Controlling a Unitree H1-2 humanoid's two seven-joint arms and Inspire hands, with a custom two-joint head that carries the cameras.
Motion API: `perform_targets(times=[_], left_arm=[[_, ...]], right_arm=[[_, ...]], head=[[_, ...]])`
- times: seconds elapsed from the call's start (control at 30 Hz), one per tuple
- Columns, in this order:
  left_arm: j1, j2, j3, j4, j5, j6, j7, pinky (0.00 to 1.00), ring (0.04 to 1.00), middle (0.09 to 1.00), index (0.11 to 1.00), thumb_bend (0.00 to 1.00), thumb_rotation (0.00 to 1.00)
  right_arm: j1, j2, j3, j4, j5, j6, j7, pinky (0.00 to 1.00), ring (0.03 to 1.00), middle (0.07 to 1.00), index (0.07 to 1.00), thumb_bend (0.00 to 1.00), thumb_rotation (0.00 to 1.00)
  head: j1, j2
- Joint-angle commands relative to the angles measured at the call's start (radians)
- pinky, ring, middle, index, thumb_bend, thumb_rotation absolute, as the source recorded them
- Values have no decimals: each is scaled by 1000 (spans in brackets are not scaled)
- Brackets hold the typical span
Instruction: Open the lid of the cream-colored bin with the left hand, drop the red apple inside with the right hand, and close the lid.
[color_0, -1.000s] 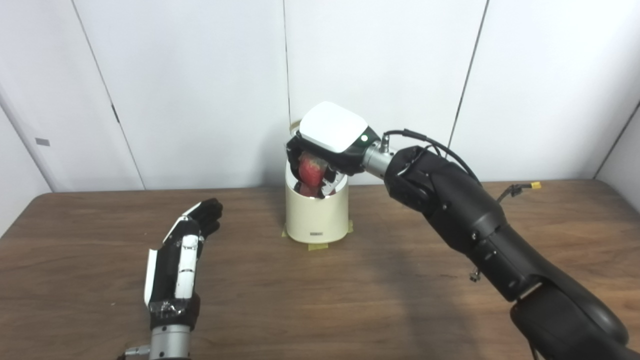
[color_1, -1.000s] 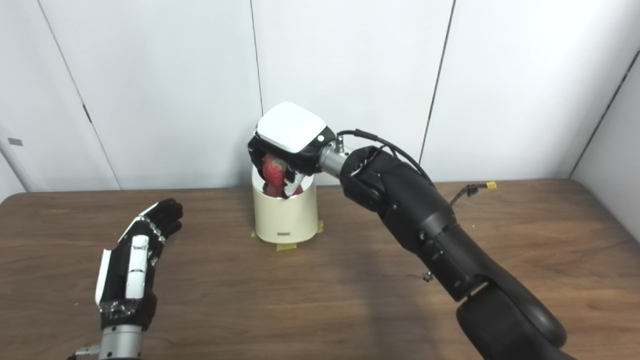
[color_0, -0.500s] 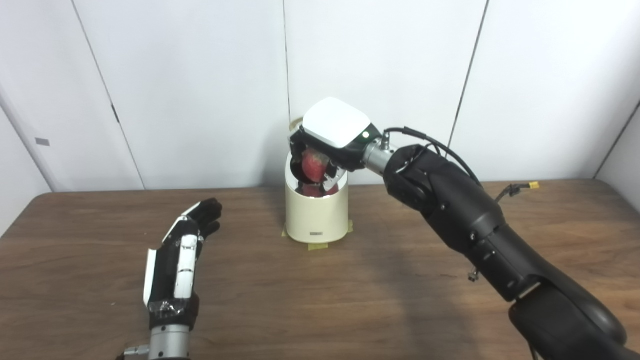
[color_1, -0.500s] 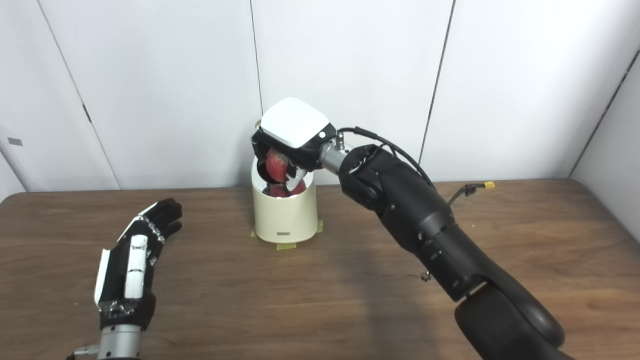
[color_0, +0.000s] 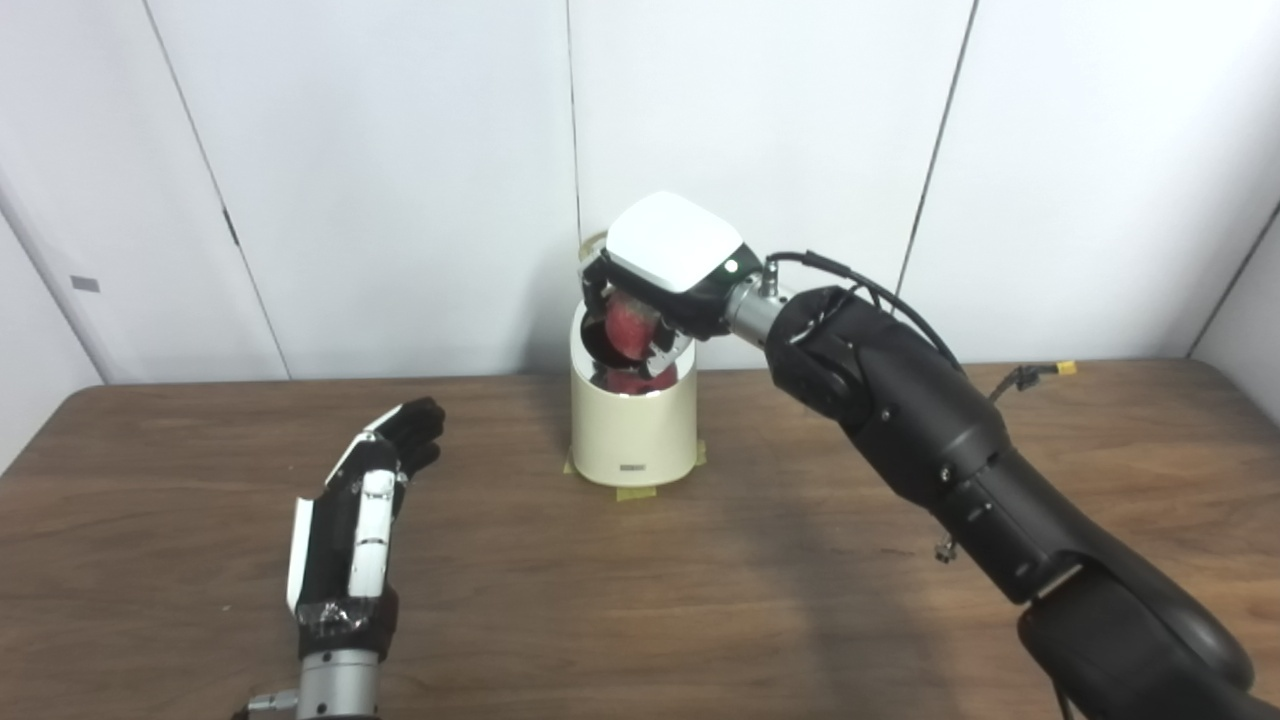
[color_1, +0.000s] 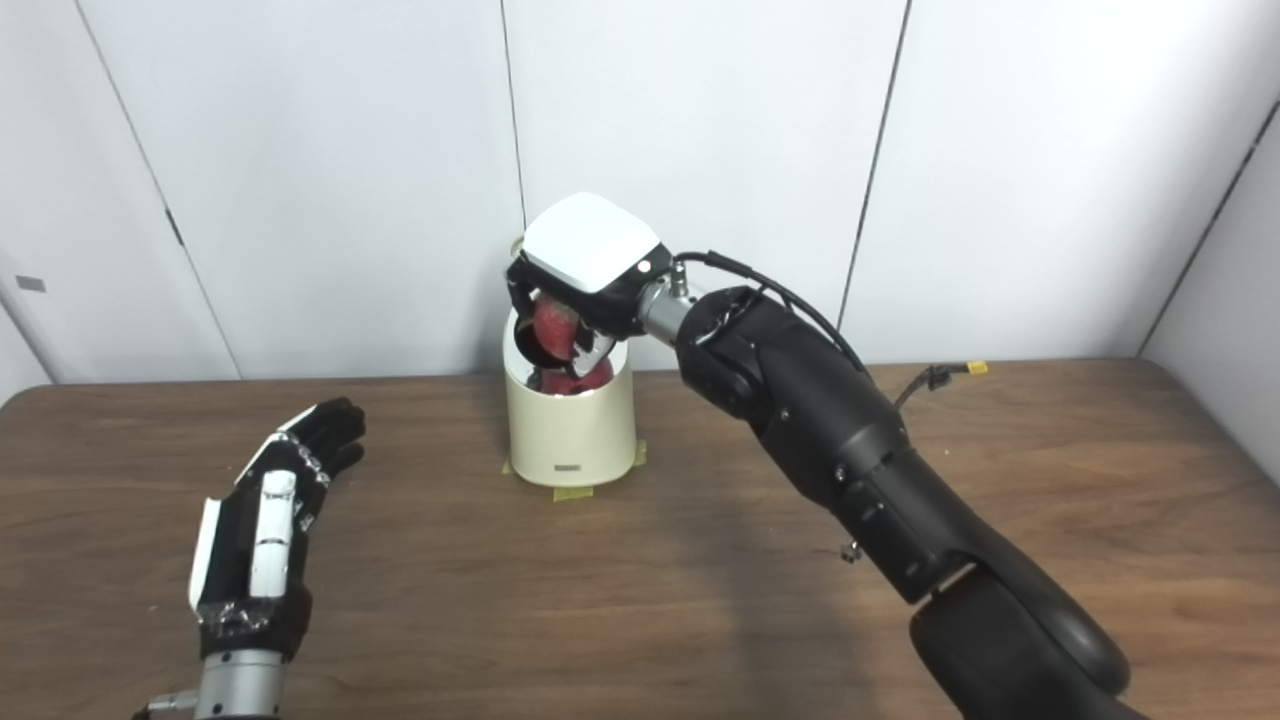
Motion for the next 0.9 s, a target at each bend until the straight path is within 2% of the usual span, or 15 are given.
perform_targets(times=[0.0, 0.23, 0.27, 0.3, 0.33, 0.4, 0.53, 0.87], left_arm=[[-24, 0, -5, -29, 1, -25, -1, 833, 822, 786, 760, 586, 832], [-24, 0, -6, -31, 6, -22, 0, 824, 821, 785, 758, 579, 835], [-25, 0, -6, -30, 8, -22, 1, 821, 819, 783, 756, 583, 835], [-25, 0, -7, -29, 9, -24, 0, 820, 818, 782, 756, 587, 835], [-25, 1, -7, -29, 10, -24, 0, 821, 818, 783, 757, 588, 838], [-25, 0, -7, -30, 12, -23, 2, 817, 817, 778, 752, 590, 835], [-26, -1, -7, -31, 7, -23, 0, 825, 818, 781, 751, 584, 828], [-25, -3, -7, -34, 12, -20, 4, 820, 811, 778, 751, 583, 829]], right_arm=[[-54, -8, -18, -28, 14, 27, -7, 462, 566, 645, 492, 522, 127], [-54, -6, -19, -34, 21, 32, 4, 448, 552, 635, 492, 523, 131], [-53, -6, -19, -35, 22, 34, 6, 450, 555, 637, 514, 608, 111], [-53, -6, -19, -35, 23, 33, 7, 454, 558, 640, 558, 776, 70], [-54, -6, -18, -35, 22, 33, 8, 456, 561, 641, 581, 864, 50], [-54, -7, -16, -36, 20, 33, 10, 475, 591, 661, 604, 944, 41], [-53, -5, -16, -45, 20, 44, 25, 498, 623, 684, 623, 970, 48], [-52, -3, -16, -55, 13, 62, 37, 511, 633, 696, 638, 984, 110]], head=[[-1, 0], [0, 1], [0, 1], [0, 1], [0, 2], [0, 2], [1, 1], [1, 1]])
